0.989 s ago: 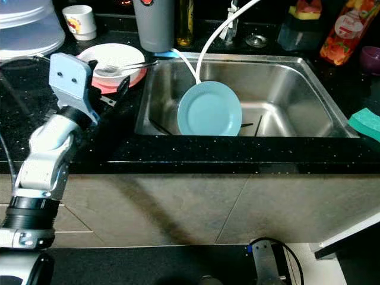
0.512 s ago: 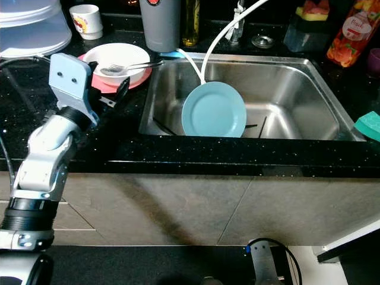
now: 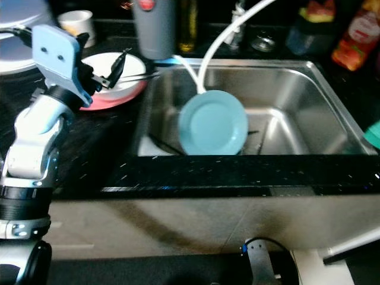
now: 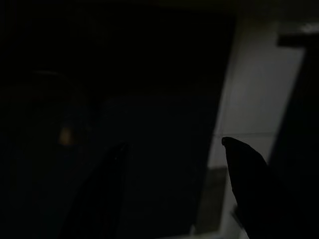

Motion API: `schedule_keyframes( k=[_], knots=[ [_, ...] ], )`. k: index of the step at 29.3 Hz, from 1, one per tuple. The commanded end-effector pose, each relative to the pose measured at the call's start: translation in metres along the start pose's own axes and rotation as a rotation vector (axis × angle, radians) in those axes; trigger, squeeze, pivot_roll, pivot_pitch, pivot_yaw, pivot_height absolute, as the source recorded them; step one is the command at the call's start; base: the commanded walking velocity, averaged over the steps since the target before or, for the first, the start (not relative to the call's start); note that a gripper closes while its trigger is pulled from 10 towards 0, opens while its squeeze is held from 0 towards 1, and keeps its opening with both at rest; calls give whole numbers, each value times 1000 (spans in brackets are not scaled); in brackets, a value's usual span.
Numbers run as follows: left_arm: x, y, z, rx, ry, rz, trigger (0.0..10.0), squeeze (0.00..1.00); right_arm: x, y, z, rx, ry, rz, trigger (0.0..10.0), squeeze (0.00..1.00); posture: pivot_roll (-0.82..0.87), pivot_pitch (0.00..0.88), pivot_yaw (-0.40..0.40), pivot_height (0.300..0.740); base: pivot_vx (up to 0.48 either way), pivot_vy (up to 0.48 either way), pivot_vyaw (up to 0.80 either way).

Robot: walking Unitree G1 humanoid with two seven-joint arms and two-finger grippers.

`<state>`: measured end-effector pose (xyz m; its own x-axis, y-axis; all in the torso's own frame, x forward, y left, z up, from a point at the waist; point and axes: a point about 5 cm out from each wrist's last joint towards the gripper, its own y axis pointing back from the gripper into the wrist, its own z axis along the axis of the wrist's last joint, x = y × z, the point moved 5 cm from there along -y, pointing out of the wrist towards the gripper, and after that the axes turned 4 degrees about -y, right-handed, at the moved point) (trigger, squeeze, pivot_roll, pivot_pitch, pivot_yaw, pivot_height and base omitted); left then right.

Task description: Kitchen organization

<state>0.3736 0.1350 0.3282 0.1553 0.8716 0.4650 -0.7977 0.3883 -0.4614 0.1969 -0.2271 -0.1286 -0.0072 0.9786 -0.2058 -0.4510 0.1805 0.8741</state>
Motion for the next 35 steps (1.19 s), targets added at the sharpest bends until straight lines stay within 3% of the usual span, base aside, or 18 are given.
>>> schedule_keyframes(
  k=[1, 9, 16, 18, 21, 25, 28, 29, 35],
  knots=[
    [4, 4, -6, 18, 9, 3, 10000, 0, 5, 0, -1, 4, 6, 16, 10000, 0, 9, 115, -18, 740, 247, 0, 0],
    [-17, 1, 12, -45, 50, -124, 10000, 0, 4, 0, 1, 6, 20, 22, 10000, 0, 18, 117, -24, 740, 0, 0, 0],
    [-24, 4, 13, -48, 63, -193, 10000, 0, 4, 0, 2, 10, 26, 24, 10000, 0, 25, 112, -21, 740, 0, 0, 0],
    [-31, 8, 11, -43, 48, -273, 10000, 0, 5, 0, 2, 13, 27, 25, 10000, 0, 25, 114, -20, 740, 0, 0, 0],
    [-37, 13, -4, 29, -113, -384, 10000, 0, 5, 0, 2, 14, 26, 26, 10000, 0, 24, 106, -18, 740, 0, 0, 0],
    [-30, 12, -25, 127, -357, -443, 10000, 0, 6, 0, 3, 16, 29, 29, 10000, 0, 26, 112, -18, 740, 0, 0, 0],
    [-29, 12, -29, 150, -422, -463, 10000, 0, 6, 0, 3, 16, 30, 29, 10000, 0, 26, 112, -18, 740, 0, 0, 0],
    [-30, 13, -39, 190, -551, -504, 10000, 0, 6, 0, 2, 18, 33, 32, 10000, 0, 24, 112, -17, 740, 0, 0, 0],
    [-34, 13, -51, 211, -727, -534, 10000, 0, 6, 0, 2, 19, 32, 34, 10000, 0, 20, 112, -13, 740, 0, 0, 0]
  ],
)
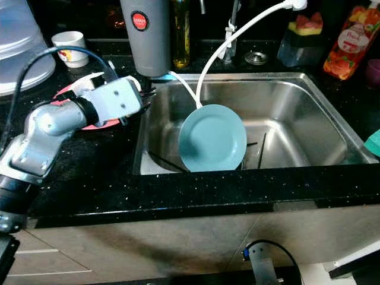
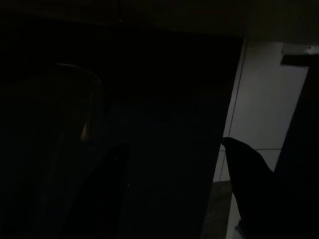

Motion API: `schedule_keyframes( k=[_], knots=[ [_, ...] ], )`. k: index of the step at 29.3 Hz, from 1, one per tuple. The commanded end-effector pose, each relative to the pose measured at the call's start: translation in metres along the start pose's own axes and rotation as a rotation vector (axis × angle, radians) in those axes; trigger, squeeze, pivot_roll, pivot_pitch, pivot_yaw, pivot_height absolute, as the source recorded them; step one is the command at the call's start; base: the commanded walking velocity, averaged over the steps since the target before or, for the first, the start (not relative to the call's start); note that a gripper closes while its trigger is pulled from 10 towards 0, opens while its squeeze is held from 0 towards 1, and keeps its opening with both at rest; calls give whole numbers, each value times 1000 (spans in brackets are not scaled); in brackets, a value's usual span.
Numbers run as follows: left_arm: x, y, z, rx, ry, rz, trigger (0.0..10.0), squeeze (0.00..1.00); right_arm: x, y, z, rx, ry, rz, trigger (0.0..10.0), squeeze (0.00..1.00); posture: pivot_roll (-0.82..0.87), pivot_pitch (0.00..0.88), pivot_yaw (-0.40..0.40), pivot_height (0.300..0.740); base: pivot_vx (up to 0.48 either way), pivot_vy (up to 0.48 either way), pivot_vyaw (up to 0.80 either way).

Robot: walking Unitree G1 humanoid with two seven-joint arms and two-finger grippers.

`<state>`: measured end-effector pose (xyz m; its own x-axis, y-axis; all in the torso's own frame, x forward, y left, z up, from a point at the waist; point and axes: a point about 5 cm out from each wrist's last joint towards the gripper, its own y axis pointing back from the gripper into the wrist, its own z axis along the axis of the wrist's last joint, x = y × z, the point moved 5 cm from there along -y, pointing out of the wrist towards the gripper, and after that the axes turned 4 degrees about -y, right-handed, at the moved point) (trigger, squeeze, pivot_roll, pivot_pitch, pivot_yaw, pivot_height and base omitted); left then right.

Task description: Kitchen organization

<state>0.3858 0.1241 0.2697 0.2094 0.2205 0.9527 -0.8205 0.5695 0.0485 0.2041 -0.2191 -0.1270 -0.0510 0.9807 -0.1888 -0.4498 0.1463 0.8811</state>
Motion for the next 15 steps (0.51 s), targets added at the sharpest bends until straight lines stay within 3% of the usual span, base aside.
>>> schedule_keyframes(
  k=[1, 8, 15],
  knots=[
    [-2, -1, -3, 17, -67, -9, 10000, 0, -1, 0, -6, 19, -1, -1, 10000, 0, 13, 118, -9, 740, 0, 0, 0],
    [-15, -6, -6, 26, -113, -22, 10000, 0, -1, 0, -7, 20, -8, -5, 10000, 0, 5, 122, -4, 740, 0, 0, 0],
    [-15, -2, -1, 31, -179, 4, 10000, 0, -1, 0, -9, 24, -7, -3, 10000, 0, 14, 122, -5, 740, 0, 0, 0]
  ],
)
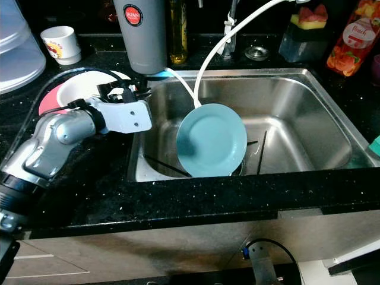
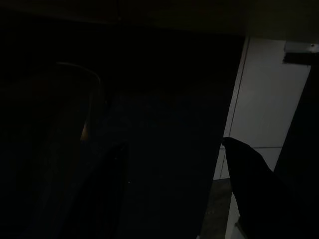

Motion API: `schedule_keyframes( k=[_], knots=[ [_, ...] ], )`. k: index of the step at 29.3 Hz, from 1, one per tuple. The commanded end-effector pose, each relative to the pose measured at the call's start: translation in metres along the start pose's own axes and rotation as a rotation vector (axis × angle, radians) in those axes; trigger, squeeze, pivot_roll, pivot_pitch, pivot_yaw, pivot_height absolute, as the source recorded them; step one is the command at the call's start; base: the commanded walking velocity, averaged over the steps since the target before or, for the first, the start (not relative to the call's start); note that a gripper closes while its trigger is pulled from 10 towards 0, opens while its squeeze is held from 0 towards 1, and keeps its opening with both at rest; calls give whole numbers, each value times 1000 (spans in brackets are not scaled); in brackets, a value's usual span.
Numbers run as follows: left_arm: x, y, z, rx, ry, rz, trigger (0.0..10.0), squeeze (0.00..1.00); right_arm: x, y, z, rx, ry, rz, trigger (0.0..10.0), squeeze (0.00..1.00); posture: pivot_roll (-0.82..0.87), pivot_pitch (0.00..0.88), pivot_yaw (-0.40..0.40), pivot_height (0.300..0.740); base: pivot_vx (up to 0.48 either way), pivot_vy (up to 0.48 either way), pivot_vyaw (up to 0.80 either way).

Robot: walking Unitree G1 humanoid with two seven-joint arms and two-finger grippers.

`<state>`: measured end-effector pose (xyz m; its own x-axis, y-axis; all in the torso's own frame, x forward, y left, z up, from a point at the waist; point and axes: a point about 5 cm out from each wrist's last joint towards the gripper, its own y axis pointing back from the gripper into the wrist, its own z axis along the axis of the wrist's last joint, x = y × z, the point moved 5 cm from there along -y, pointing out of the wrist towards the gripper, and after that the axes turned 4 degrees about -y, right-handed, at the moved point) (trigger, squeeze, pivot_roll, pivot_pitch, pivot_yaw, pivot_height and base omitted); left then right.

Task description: Kitchen organization

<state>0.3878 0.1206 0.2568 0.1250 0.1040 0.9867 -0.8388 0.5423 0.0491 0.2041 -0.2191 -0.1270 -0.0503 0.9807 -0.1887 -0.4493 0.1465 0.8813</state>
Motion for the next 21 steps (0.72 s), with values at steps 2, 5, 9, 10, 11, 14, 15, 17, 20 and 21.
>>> schedule_keyframes(
  k=[2, 5, 9, 10, 11, 14, 15, 17, 20, 21],
  knots=[
    [1, 6, 2, 8, -36, 17, 10000, 0, 0, 0, -9, 26, -5, -1, 10000, 0, 19, 117, -3, 740, 0, 0, 0],
    [1, 11, 6, 5, -9, 38, 10000, 0, 1, 0, -10, 29, -2, 1, 10000, 0, 16, 109, 3, 740, 0, 0, 0],
    [-10, 15, 12, -6, 12, 18, 10000, 0, 2, 0, -10, 31, -1, 2, 10000, 0, 18, 106, 5, 740, 0, 0, 0],
    [-12, 16, 13, -7, 14, 15, 10000, 0, 2, 0, -10, 31, -2, 2, 10000, 0, 18, 106, 6, 740, 0, 0, 0],
    [-13, 18, 15, -5, 15, 18, 10000, 0, 2, 0, -10, 31, -3, 3, 10000, 0, 23, 111, 6, 740, 0, 0, 0],
    [-13, 21, 16, 10, 20, 32, 10000, 0, 2, 0, -10, 32, -4, 4, 10000, 0, 24, 111, 6, 740, 0, 0, 0],
    [-14, 22, 15, 15, 20, 31, 10000, 0, 2, 0, -10, 31, -5, 5, 10000, 0, 27, 110, 7, 740, 0, 0, 0],
    [-16, 24, 12, 34, 22, 33, 10000, 0, 2, 0, -9, 31, -6, 6, 10000, 0, 28, 108, 6, 740, 0, 0, 0],
    [-14, 29, -3, 91, 13, 58, 10000, 0, 3, 0, -9, 29, -9, 9, 10000, 0, 27, 102, 4, 740, 0, 0, 0],
    [-13, 29, -5, 98, 14, 62, 10000, 0, 4, 0, -9, 29, -9, 9, 10000, 0, 27, 102, 4, 740, 0, 0, 0]
  ],
)
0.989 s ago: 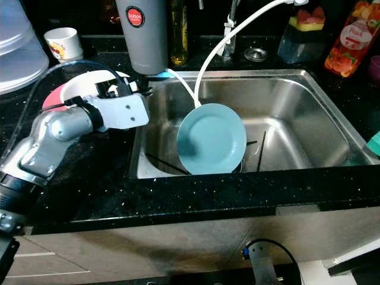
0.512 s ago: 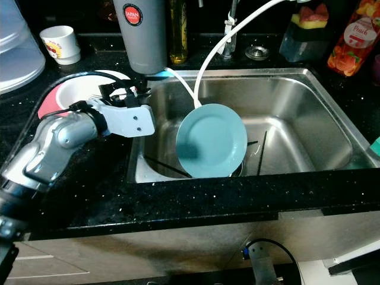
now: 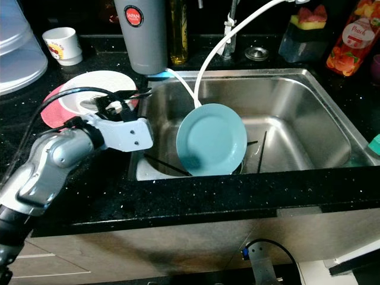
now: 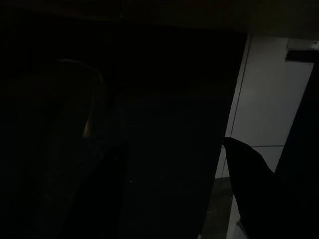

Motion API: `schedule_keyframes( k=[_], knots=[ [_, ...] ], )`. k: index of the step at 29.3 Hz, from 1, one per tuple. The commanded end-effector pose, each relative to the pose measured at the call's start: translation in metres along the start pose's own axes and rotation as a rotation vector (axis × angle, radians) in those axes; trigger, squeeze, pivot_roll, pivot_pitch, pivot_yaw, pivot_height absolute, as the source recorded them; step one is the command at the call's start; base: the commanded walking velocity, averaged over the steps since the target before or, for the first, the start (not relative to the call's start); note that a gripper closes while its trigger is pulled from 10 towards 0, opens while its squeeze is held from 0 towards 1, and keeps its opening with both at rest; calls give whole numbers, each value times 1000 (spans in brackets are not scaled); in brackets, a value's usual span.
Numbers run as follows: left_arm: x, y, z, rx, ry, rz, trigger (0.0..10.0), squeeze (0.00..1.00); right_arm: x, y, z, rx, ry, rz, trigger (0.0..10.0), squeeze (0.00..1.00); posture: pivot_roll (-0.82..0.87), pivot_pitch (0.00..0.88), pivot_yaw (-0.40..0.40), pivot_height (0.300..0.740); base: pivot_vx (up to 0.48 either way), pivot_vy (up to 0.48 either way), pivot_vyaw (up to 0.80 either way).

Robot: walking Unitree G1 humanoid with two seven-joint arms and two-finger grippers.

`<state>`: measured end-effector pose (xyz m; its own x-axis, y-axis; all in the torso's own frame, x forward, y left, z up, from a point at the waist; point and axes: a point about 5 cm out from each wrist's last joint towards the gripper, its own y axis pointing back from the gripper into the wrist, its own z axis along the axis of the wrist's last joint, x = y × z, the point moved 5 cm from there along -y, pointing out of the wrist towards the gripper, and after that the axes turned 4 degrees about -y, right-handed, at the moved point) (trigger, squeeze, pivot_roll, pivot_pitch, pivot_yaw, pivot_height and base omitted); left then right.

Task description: Kitchen organization

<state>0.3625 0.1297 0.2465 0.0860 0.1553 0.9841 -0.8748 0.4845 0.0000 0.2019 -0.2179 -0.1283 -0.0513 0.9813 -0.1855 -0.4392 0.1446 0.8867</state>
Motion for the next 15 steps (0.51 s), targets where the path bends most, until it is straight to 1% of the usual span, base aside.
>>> schedule_keyframes(
  k=[1, 4, 5, 9, 15],
  knots=[
    [1, 3, -12, 51, -16, 9, 10000, 0, 2, 0, -6, 18, -9, 6, 10000, 0, 27, 102, 4, 740, 0, 0, 0],
    [4, 4, -18, 75, -31, 14, 10000, 0, 3, 0, -6, 17, -9, 6, 10000, 0, 26, 103, 5, 740, 0, 0, 0],
    [4, 6, -24, 95, -35, 21, 10000, 0, 3, 0, -6, 16, -11, 7, 10000, 0, 25, 104, 5, 740, 0, 0, 0],
    [3, 8, -32, 122, -37, 23, 10000, 0, 3, 0, -6, 15, -12, 9, 10000, 0, 24, 107, 7, 740, 0, 0, 0],
    [1, 7, -39, 142, -32, 33, 10000, 0, 2, 0, -6, 14, -13, 7, 10000, 0, 16, 113, 1, 740, 0, 0, 0]
  ],
)
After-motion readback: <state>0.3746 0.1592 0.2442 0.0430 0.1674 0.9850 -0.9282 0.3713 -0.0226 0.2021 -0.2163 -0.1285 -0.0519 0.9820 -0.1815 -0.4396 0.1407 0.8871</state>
